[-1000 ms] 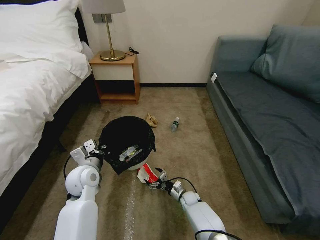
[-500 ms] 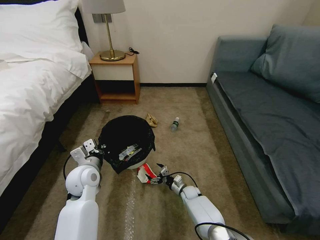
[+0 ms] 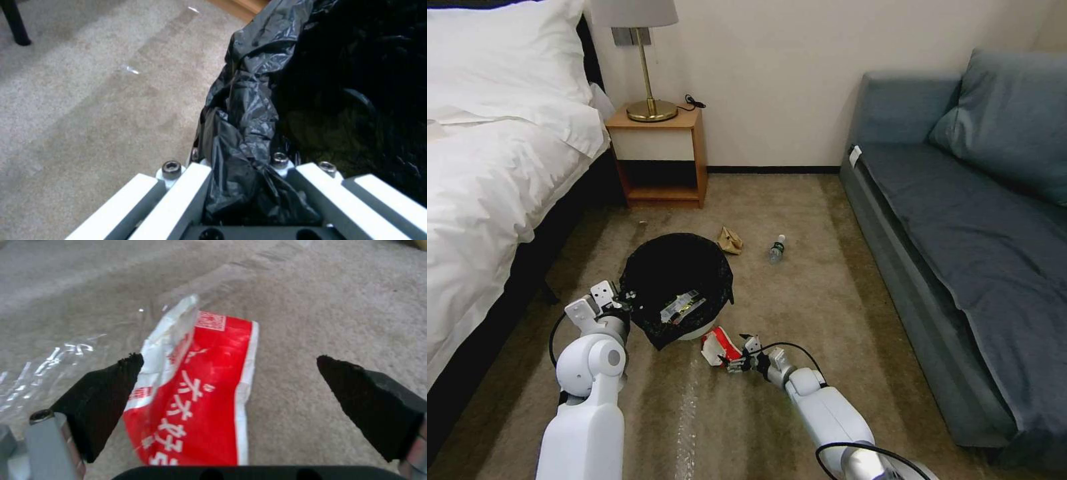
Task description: Pick up the trash bin, then pick up the garbage on the floor and place it into the trash bin.
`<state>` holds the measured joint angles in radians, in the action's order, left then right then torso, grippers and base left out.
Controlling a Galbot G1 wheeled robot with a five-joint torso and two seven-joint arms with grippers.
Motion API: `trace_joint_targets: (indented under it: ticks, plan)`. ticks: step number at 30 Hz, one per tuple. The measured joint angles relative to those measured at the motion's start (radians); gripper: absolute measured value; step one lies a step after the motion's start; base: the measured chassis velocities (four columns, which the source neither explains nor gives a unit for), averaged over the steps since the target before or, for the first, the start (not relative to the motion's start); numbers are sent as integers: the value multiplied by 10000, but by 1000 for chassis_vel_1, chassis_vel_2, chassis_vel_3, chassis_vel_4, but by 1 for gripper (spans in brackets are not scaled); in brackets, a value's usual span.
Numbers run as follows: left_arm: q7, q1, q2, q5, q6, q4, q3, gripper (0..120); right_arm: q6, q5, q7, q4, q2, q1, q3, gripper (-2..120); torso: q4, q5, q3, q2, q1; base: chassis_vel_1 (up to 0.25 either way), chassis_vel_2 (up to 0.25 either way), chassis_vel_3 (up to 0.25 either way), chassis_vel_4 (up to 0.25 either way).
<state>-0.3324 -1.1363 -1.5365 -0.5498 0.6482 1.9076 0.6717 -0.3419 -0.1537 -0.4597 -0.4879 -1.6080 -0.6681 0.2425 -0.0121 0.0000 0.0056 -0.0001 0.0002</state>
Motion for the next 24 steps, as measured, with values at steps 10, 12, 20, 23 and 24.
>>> trace_joint_targets:
  ticks: [10, 12, 20, 23, 24]
  plan:
    - [23, -55, -102, 128, -20, 93, -3, 3, 374, 746, -299, 79, 0, 181, -238, 100, 0, 0, 0, -1, 0, 0, 0, 0, 0]
    - [23, -63, -114, 136, -24, 116, 31, 3, 377, 773, -450, 123, 0, 161, -291, 100, 0, 0, 0, 0, 0, 0, 0, 0, 0]
    - [30, -153, -187, 214, -48, 181, 74, 3, 351, 744, -589, 220, 0, 58, -517, 98, 0, 0, 0, -1, 0, 0, 0, 0, 0]
    - [41, -200, -208, 249, -53, 232, 74, 3, 300, 752, -581, 261, 0, 74, -542, 85, 0, 0, 0, 0, -1, 0, 0, 0, 0]
    - [41, -200, -208, 249, -53, 232, 74, 3, 300, 752, -581, 261, 0, 74, -542, 85, 0, 0, 0, 0, -1, 0, 0, 0, 0]
